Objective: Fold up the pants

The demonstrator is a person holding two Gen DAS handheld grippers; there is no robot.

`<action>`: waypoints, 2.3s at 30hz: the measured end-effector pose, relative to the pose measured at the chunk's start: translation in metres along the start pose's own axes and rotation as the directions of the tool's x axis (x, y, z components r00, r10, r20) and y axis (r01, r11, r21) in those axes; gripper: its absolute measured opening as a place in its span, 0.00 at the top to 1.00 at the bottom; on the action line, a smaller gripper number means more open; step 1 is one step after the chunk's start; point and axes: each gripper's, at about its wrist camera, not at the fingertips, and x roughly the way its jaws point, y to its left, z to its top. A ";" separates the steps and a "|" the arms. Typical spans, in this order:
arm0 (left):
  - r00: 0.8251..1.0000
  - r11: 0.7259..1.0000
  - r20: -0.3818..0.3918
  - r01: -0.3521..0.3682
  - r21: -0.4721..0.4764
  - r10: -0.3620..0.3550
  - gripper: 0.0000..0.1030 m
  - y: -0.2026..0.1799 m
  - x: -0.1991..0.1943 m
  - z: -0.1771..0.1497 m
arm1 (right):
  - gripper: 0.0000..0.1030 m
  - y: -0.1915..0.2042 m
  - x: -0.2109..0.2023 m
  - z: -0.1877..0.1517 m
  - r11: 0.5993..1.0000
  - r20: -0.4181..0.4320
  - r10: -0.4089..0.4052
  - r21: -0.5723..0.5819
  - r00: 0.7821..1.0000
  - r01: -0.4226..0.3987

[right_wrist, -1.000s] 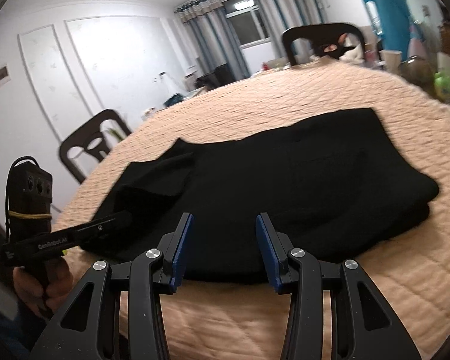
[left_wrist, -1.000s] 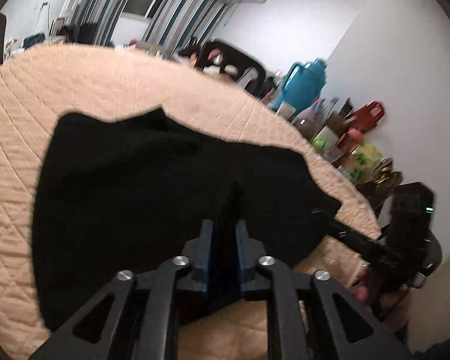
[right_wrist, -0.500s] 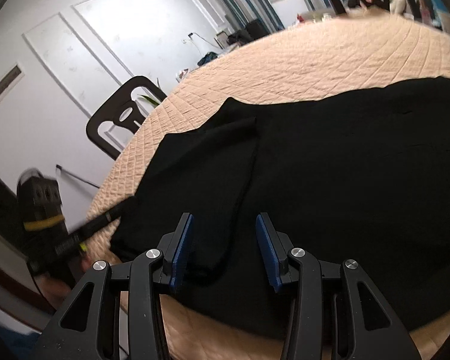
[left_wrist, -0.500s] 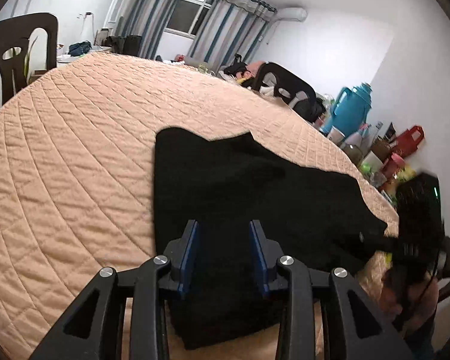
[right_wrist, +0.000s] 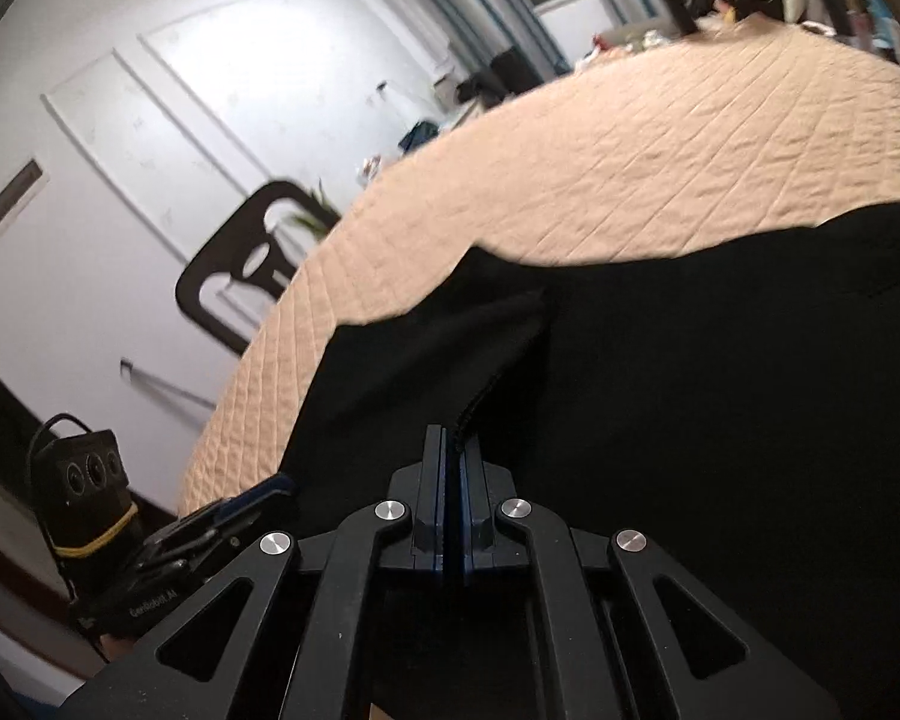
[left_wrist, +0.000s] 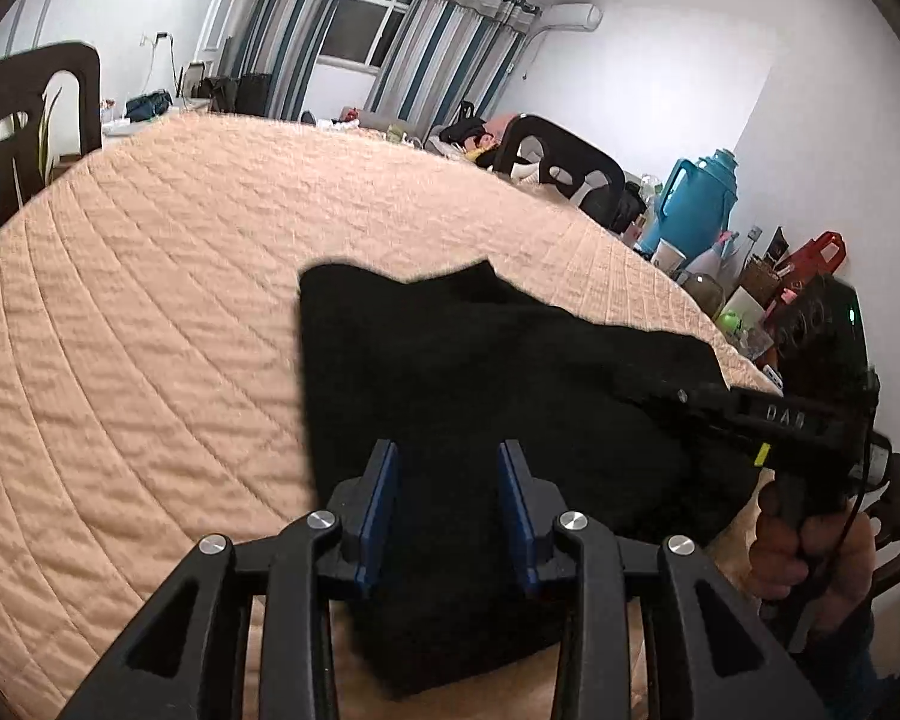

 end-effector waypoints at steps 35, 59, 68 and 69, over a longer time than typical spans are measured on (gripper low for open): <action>0.980 0.966 0.062 -0.195 0.167 0.188 0.62 -0.013 -0.004 -0.035 | 0.91 0.019 -0.026 -0.052 0.936 0.069 -0.223 -0.264 0.972 0.234; 0.962 0.953 -0.050 -0.257 0.161 0.268 0.60 -0.003 0.055 0.036 | 0.88 0.014 0.070 0.054 0.928 -0.058 -0.319 -0.220 0.946 0.300; 0.968 0.959 -0.029 -0.243 0.143 0.250 0.60 -0.006 0.023 0.015 | 0.85 0.029 0.016 0.008 0.931 0.002 -0.280 -0.245 0.960 0.272; 0.968 0.959 -0.024 -0.245 0.145 0.250 0.60 -0.008 0.021 0.012 | 0.85 0.033 0.010 -0.002 0.926 0.013 -0.282 -0.259 0.959 0.276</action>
